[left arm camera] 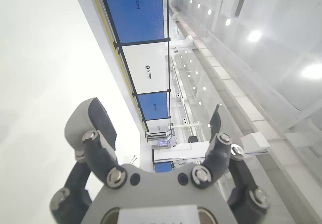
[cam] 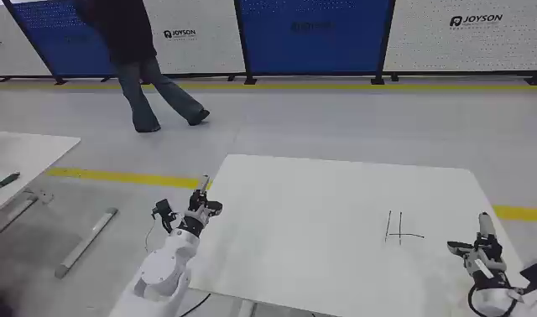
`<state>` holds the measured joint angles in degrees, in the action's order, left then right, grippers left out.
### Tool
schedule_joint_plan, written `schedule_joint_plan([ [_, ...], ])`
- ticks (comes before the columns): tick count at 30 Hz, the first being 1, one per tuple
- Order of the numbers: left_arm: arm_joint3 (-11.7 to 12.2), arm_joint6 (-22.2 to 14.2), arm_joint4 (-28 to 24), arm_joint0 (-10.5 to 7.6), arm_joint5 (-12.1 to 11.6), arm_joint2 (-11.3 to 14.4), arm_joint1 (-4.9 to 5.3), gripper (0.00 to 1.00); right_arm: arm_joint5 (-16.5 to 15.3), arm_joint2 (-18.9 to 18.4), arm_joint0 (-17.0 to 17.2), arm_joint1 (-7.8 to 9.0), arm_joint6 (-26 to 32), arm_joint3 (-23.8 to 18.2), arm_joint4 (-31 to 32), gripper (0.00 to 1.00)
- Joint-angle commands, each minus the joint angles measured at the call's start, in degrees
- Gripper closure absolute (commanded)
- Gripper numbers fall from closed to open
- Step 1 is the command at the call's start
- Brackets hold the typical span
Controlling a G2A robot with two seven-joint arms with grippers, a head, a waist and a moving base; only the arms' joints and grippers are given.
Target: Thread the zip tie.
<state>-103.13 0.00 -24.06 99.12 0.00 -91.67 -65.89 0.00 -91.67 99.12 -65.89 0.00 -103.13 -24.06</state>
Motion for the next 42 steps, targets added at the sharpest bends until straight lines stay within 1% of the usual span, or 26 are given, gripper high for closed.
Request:
schedule_joint_plan([
  [1, 0.0, 0.0, 0.0, 0.0, 0.0, 0.0, 0.0, 0.0, 0.0, 0.0, 0.0, 0.0, 0.0, 0.0, 0.0, 0.22],
  [2, 0.0, 0.0, 0.0, 0.0, 0.0, 0.0, 0.0, 0.0, 0.0, 0.0, 0.0, 0.0, 0.0, 0.0, 0.0, 0.0],
  [3, 0.0, 0.0, 0.0, 0.0, 0.0, 0.0, 0.0, 0.0, 0.0, 0.0, 0.0, 0.0, 0.0, 0.0, 0.0, 0.22],
  [4, 0.0, 0.0, 0.0, 0.0, 0.0, 0.0, 0.0, 0.0, 0.1, 0.1, 0.0, 0.02, 0.6, -0.1, 0.1, 0.0],
  [7, 0.0, 0.0, 0.0, 0.0, 0.0, 0.0, 0.0, 0.0, 0.7, -1.4, -0.7, 0.44, 6.1, 0.2, 2.4, 0.0],
  [11, 0.0, 0.0, 0.0, 0.0, 0.0, 0.0, 0.0, 0.0, 2.4, -4.3, -1.4, 1.08, 14.4, -0.3, 2.7, 0.0],
  [13, 0.0, 0.0, 0.0, 0.0, 0.0, 0.0, 0.0, 0.0, 3.5, -5.6, -2.1, 1.51, 20.5, -0.4, 2.6, 0.0],
  [14, 0.0, 0.0, 0.0, 0.0, 0.0, 0.0, 0.0, 0.0, 5.2, -6.3, -2.8, 1.83, 25.1, 0.1, 2.1, 0.0],
  [15, 0.0, 0.0, 0.0, 0.0, 0.0, 0.0, 0.0, 0.0, 7.7, -6.7, -3.9, 2.2, 29.9, 0.8, 2.2, 0.0],
  [16, 0.0, 0.0, 0.0, 0.0, 0.0, 0.0, 0.0, 0.0, 9.6, -7.4, -5.6, 2.57, 33.4, 2.2, 2.5, 0.0],
  [17, 0.0, 0.0, 0.0, 0.0, 0.0, 0.0, 0.0, 0.0, 11.6, -8.2, -7.6, 2.82, 34.4, 4.1, 2.7, 0.0],
  [27, 0.0, 0.0, 0.0, 0.0, 0.0, 0.0, 0.0, 0.0, 11.6, -8.2, -7.6, 2.82, 34.4, 4.1, 2.7, 0.0],
  [28, 0.0, 0.0, 0.0, 0.0, 0.0, 0.0, 0.0, 0.0, 11.6, -8.1, -7.8, 2.86, 35.1, 4.1, 2.8, 0.0],
  [30, 0.0, 0.0, 0.0, 0.0, 0.0, 0.0, 0.0, 0.0, 12.8, -9.1, -10.3, 3.45, 41.6, 6.3, 2.7, 0.0],
  [31, 0.0, 0.0, 0.0, 0.0, 0.0, 0.0, 0.0, 0.0, 13.6, -10.3, -12.4, 3.89, 44.6, 8.4, 3.0, 0.0],
  [32, 0.0, 0.0, 0.0, 0.0, 0.0, 0.0, 0.0, 0.0, 13.6, -11.0, -13.8, 4.14, 46.0, 9.5, 3.2, 0.0],
  [34, 0.0, 0.0, 0.0, 0.0, 0.0, 0.0, 0.0, 0.0, 13.9, -11.9, -16.5, 4.84, 51.6, 11.7, 4.1, 0.0],
  [35, 0.0, 0.0, 0.0, 0.0, 0.0, 0.0, 0.0, 0.0, 14.2, -12.3, -17.6, 5.1, 53.2, 12.9, 4.2, 0.0],
  [37, 0.0, 0.0, 0.0, 0.0, 0.0, 0.0, 0.0, 0.0, 15.6, -11.4, -20.0, 5.71, 58.2, 15.2, 6.6, 0.0],
  [38, 0.0, 0.0, 0.0, 0.0, 0.0, 0.0, 0.0, 0.0, 16.4, -10.6, -21.9, 5.93, 58.8, 17.3, 7.9, 0.0],
  [39, 0.0, 0.0, 0.0, 0.0, 0.0, 0.0, 0.0, 0.0, 16.2, -9.0, -23.2, 6.14, 60.1, 18.4, 10.4, 0.0],
  [40, 0.0, 0.0, 0.0, 0.0, 0.0, 0.0, 0.0, 0.0, 16.2, -8.0, -24.7, 6.26, 60.9, 20.4, 11.4, 0.0],
  [41, 0.0, 0.0, 0.0, 0.0, 0.0, 0.0, 0.0, 0.0, 16.6, -7.0, -26.7, 6.32, 60.4, 23.2, 12.3, 0.0],
  [42, 0.0, 0.0, 0.0, 0.0, 0.0, 0.0, 0.0, 0.0, 16.5, -5.5, -27.9, 6.39, 61.6, 24.7, 13.6, 0.0],
])
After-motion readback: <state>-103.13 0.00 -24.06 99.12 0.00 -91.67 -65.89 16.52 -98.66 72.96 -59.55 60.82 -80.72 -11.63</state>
